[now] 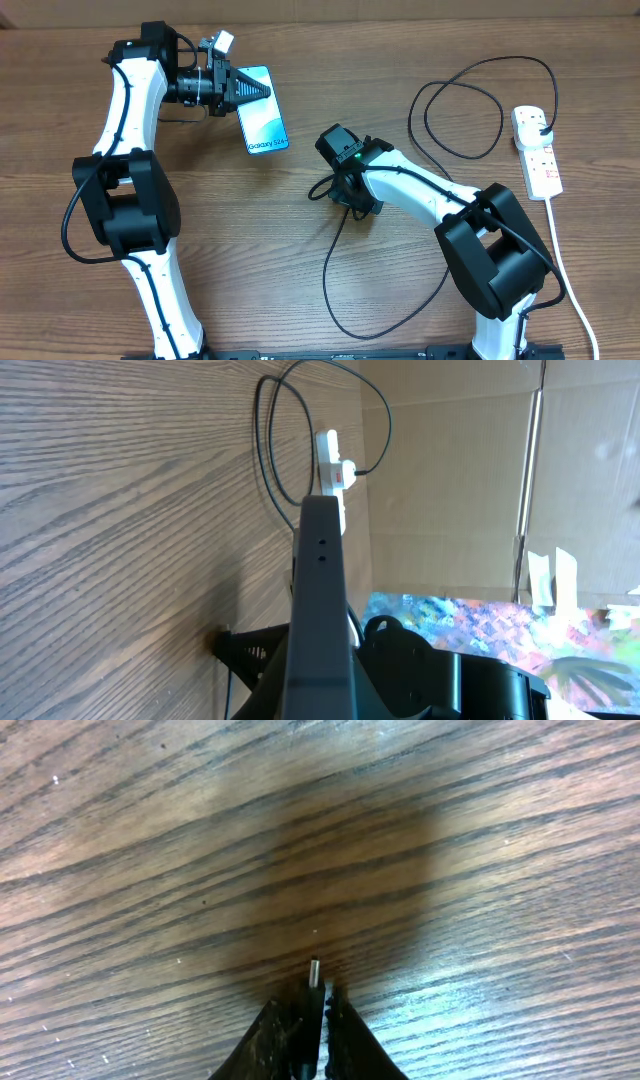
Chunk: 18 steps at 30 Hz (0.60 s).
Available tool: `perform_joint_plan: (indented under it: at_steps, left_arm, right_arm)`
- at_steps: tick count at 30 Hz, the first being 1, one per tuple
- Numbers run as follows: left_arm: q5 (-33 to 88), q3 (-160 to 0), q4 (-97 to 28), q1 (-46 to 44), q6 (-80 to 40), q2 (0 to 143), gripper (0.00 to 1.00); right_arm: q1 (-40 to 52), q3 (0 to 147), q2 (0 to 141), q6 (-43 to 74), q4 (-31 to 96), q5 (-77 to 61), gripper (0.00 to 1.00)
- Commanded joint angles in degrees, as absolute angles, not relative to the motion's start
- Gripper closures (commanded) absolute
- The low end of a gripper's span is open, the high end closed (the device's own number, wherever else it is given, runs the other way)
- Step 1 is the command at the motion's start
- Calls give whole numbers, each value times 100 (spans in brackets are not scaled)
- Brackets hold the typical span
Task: Plug charger to phone and switch on socket
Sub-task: 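Lower the right gripper and close it on the USB-C plug, then lift the plug with the right gripper toward the phone's bottom port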
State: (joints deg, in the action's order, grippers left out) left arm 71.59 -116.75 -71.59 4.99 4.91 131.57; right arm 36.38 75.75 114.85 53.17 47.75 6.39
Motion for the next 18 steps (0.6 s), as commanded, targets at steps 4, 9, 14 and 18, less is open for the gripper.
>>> perform_joint_plan:
  at_steps: [4, 9, 14, 18]
  left_arm:
    - [7456, -11791, -7179, 539, 528, 12879, 96]
    - [7459, -11791, -7179, 539, 508, 12877, 96]
    - [7459, -11791, -7181, 539, 506, 12877, 96]
    - [7456, -11791, -7181, 539, 508, 12877, 96]
  right_arm:
    - [3614, 7658, 11579, 5363, 4838, 637, 84]
    - [3629, 7658, 11581, 5404, 4845, 569, 84]
    - [3632, 7658, 11581, 5411, 4875, 567, 84]
    - [3632, 7658, 11581, 5406, 4882, 526, 78]
